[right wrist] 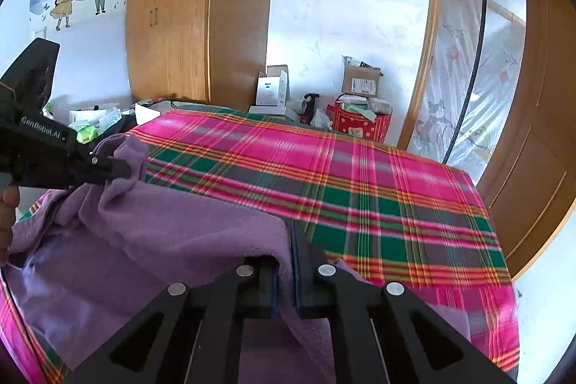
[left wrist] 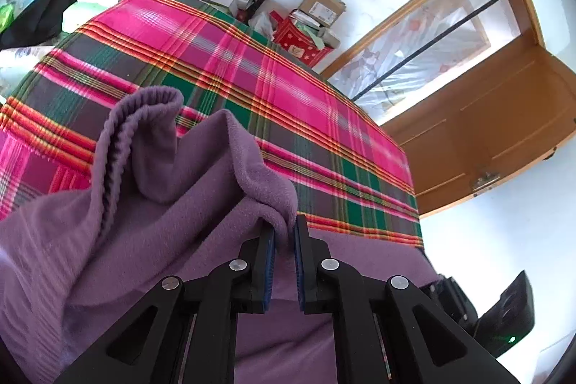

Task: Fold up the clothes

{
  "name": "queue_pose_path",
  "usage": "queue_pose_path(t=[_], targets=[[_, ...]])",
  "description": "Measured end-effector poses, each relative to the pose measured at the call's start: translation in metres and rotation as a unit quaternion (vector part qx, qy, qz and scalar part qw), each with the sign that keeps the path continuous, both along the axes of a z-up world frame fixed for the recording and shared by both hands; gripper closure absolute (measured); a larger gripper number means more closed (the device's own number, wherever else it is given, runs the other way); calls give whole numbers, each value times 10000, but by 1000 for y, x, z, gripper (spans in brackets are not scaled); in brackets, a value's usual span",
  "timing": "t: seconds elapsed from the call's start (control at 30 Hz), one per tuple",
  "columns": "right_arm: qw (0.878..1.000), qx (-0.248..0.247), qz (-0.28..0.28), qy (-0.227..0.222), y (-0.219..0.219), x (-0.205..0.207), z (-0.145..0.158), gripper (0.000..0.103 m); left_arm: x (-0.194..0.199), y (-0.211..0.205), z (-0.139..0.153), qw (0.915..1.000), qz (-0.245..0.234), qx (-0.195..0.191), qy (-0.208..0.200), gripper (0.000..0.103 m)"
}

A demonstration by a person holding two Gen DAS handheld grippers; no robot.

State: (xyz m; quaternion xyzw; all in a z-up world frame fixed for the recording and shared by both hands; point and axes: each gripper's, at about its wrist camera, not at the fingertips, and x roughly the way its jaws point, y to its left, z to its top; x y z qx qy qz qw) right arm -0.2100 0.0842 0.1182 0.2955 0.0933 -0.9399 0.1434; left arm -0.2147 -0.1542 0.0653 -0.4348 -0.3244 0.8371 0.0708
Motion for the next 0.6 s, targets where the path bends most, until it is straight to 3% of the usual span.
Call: queue_pose_path(t=[0.6], targets=[[9955, 913, -149, 183, -24, -64, 1, 97, -57, 5, 24, 9963, -9, -860, 2, 93]])
